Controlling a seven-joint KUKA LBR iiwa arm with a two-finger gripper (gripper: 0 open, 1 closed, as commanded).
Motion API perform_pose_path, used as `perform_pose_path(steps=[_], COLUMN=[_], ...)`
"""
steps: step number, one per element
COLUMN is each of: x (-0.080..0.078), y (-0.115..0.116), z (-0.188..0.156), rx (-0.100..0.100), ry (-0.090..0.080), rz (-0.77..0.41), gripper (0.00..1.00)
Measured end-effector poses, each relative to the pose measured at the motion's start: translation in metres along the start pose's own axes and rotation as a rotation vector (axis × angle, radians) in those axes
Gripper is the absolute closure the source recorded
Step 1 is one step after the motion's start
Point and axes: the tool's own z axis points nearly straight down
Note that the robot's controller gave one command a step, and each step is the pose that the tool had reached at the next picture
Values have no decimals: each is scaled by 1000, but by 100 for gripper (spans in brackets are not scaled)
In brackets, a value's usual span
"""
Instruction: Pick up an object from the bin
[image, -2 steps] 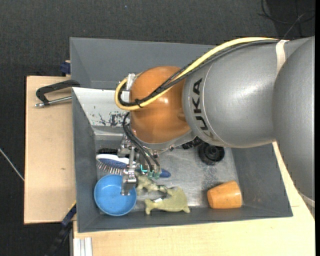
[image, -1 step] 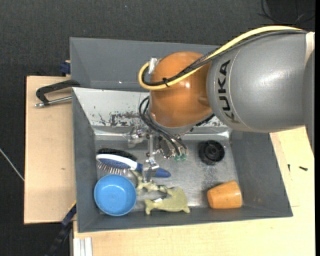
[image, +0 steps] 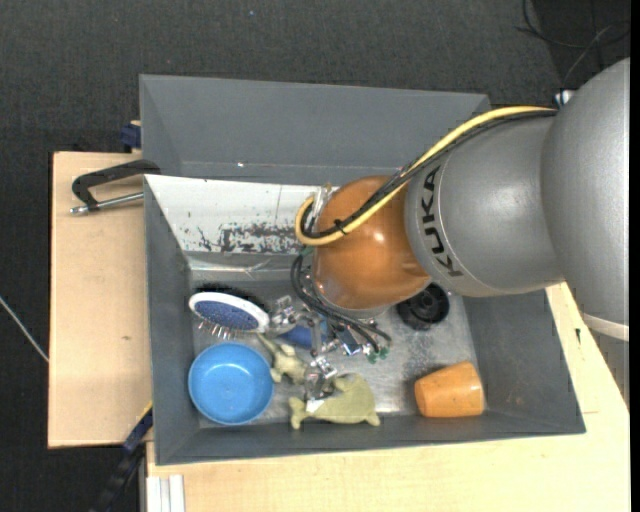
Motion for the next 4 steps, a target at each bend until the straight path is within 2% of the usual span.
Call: perform_pose_path(steps=[1,2,3,4], x=[1,2,-54,-52], y=[2,5,34,32], z=[3,-71,-94,-93], rx=[-3,-2,-4,-5], ry=[6,0,-2,4], rz=[-1,-173,-469,-466], gripper=[100,100,100,100])
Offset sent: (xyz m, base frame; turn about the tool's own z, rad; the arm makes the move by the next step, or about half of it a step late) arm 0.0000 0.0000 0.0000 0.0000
